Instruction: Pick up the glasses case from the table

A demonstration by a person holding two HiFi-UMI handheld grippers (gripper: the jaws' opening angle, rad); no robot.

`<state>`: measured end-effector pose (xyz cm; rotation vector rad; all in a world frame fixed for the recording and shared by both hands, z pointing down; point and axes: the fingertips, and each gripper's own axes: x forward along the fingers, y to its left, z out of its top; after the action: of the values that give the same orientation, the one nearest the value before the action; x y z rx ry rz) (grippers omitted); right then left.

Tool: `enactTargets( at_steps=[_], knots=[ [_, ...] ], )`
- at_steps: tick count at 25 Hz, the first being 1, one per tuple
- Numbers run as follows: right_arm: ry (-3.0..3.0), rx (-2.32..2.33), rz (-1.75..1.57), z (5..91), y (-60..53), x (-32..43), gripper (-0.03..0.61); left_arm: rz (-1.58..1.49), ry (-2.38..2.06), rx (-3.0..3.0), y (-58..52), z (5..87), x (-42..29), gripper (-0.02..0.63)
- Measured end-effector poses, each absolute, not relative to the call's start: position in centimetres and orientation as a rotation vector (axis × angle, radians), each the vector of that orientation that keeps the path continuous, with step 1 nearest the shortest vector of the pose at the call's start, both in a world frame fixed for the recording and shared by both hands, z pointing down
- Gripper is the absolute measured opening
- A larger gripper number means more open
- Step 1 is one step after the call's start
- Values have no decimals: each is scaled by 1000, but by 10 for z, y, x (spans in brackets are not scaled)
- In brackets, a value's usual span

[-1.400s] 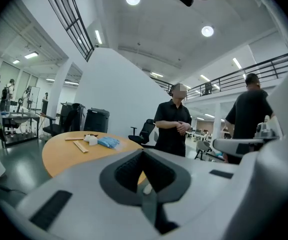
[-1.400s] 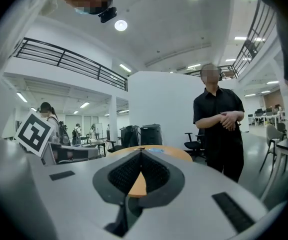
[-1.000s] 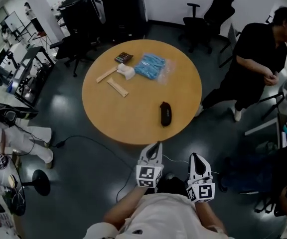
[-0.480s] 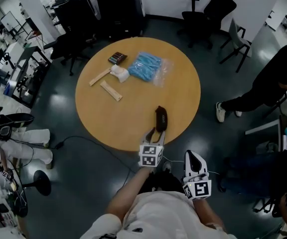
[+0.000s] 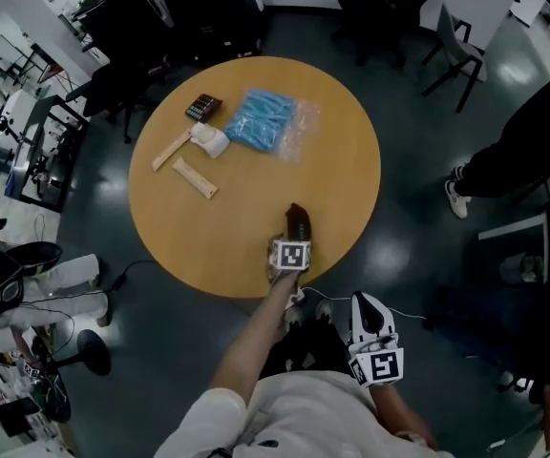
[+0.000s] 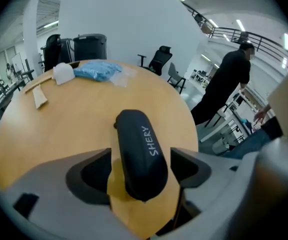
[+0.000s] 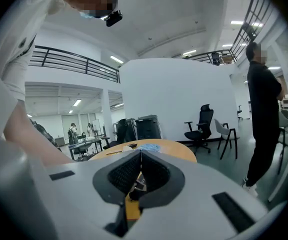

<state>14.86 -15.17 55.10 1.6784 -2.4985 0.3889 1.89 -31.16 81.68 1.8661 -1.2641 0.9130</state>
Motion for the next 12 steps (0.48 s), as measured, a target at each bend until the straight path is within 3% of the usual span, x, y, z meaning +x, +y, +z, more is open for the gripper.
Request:
enactTargets(
  at_steps=[12],
  knots=[
    [-2478,1682,431,565,-173,167,15,918,-1105,1749,-329,863,52,367]
  ],
)
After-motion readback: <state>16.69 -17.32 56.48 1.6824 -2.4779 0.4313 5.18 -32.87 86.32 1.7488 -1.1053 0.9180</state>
